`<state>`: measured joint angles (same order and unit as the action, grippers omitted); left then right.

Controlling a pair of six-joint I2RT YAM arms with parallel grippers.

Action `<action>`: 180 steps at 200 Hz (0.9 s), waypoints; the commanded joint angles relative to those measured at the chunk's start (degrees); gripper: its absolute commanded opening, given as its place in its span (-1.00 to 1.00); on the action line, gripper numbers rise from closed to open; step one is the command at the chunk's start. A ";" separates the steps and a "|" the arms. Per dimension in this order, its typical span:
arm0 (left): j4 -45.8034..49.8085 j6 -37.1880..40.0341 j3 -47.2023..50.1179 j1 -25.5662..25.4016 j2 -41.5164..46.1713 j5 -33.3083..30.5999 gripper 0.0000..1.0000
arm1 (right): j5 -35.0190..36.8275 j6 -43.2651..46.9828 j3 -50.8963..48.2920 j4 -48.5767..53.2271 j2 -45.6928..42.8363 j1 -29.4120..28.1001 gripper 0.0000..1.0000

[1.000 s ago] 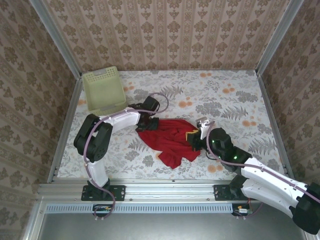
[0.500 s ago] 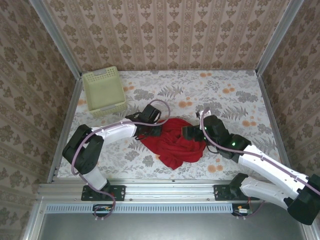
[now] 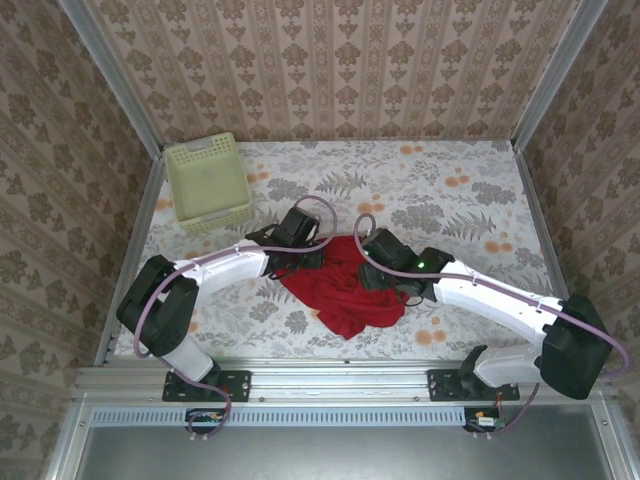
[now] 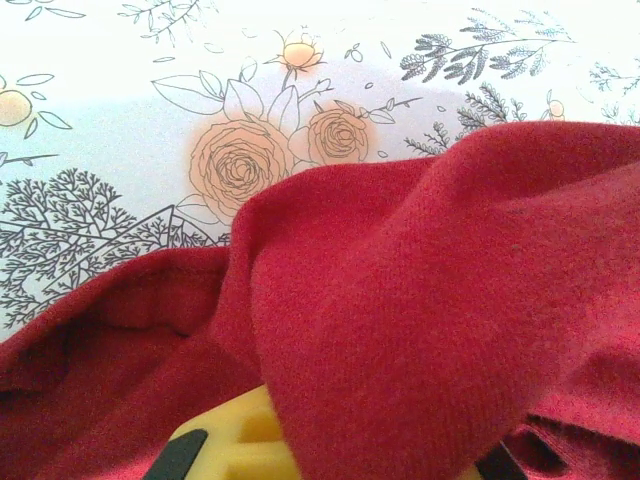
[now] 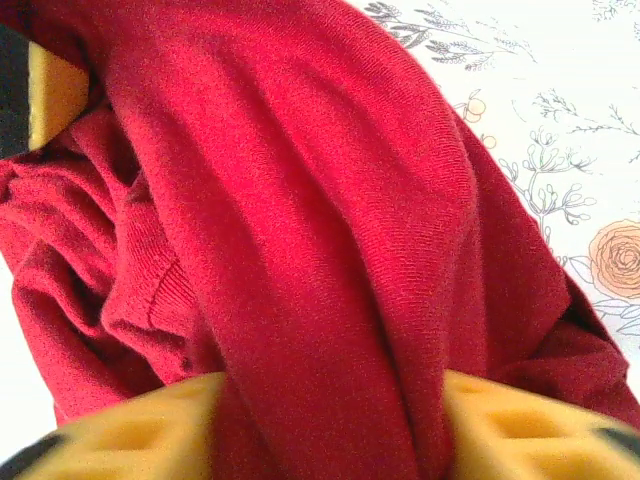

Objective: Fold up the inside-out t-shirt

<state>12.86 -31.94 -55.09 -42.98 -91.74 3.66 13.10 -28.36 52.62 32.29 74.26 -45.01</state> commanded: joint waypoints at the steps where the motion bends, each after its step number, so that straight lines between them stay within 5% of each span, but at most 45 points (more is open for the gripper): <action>1: 2.77 -1.93 -0.31 1.16 0.29 -1.83 -1.00 | -1.23 1.79 2.57 0.76 -1.12 -0.48 -0.63; 15: 4.58 -2.84 -0.52 3.22 -0.77 -1.84 -1.00 | -3.18 3.60 2.39 -0.96 -4.55 -0.59 -1.00; 76: 9.44 -1.71 -2.03 7.23 -3.92 -4.84 -1.00 | -12.80 6.94 1.37 -12.11 -28.93 -0.24 -1.00; 123: 10.39 -0.51 -2.21 8.73 -4.67 -4.30 -1.00 | -12.89 3.99 -6.66 -20.82 -35.32 1.85 -1.00; 159: 8.48 2.53 1.77 3.18 6.62 -5.85 -0.05 | -14.99 1.16 -13.78 -26.16 -31.27 2.83 -1.00; 180: 8.51 3.66 3.90 -2.31 15.46 -8.97 0.27 | -15.96 0.62 -14.73 -28.01 -29.29 2.87 -1.00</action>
<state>19.53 -30.28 -52.71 -40.25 -86.21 0.89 -0.58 -25.78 38.28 13.58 44.10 -42.35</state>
